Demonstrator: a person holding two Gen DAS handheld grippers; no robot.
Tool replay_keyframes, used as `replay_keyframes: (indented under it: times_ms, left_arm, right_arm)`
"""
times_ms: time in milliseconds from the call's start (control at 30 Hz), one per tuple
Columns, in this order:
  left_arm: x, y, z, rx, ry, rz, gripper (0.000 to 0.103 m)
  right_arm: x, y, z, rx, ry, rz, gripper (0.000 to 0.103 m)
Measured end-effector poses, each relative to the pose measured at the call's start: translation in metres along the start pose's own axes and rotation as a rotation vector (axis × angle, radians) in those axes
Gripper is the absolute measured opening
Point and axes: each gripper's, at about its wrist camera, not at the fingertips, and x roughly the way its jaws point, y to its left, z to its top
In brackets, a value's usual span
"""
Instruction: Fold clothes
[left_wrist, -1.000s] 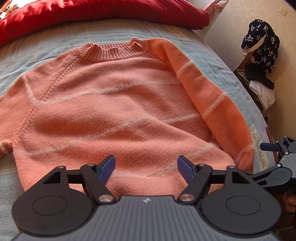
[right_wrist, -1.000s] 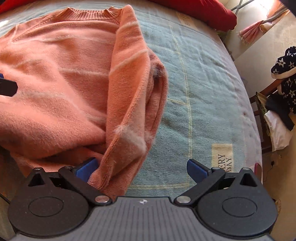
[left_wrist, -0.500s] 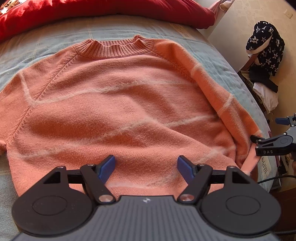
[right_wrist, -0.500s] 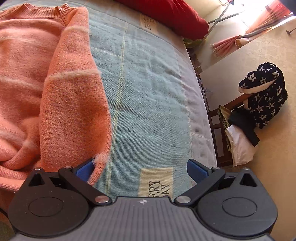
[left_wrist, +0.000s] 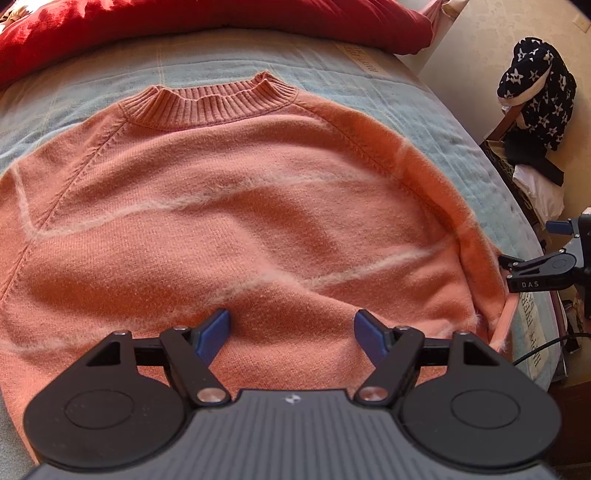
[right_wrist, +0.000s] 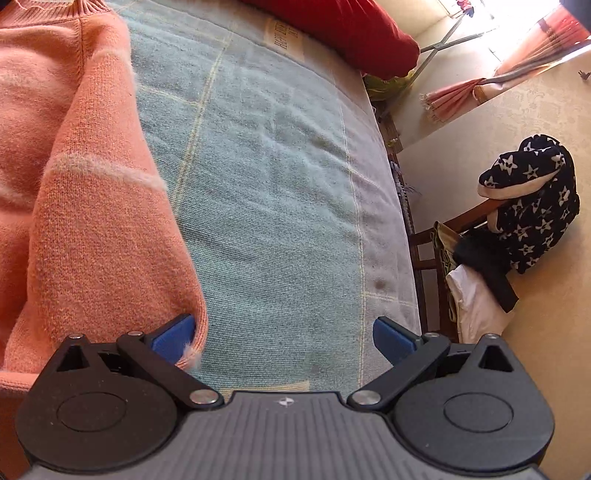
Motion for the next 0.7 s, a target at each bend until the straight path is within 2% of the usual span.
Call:
replay_keyframes:
  times_ms: [167, 267, 367, 467, 533, 700]
  left_arm:
    - [0.008, -0.004, 0.001, 0.009, 0.011, 0.012, 0.078]
    - [0.009, -0.004, 0.000, 0.010, 0.014, 0.013, 0.079]
    - [0.010, -0.006, 0.001, 0.017, 0.021, 0.019, 0.079]
    - [0.008, -0.009, 0.002, 0.023, 0.029, 0.018, 0.080]
    - [0.004, -0.010, 0.001, 0.034, 0.031, 0.007, 0.080]
    - [-0.005, -0.011, -0.004, 0.058, 0.038, -0.017, 0.080]
  right_arm:
    - [-0.004, -0.018, 0.001, 0.081, 0.006, 0.109, 0.103]
    - [-0.018, -0.026, -0.002, 0.168, 0.024, 0.226, 0.103]
    - [-0.031, -0.016, 0.000, 0.214, 0.056, 0.335, 0.103]
    - [-0.031, 0.009, 0.003, 0.227, 0.112, 0.413, 0.103]
    - [-0.027, 0.023, 0.000, 0.239, 0.190, 0.459, 0.103]
    - [-0.021, 0.027, -0.040, 0.236, 0.327, 0.521, 0.103]
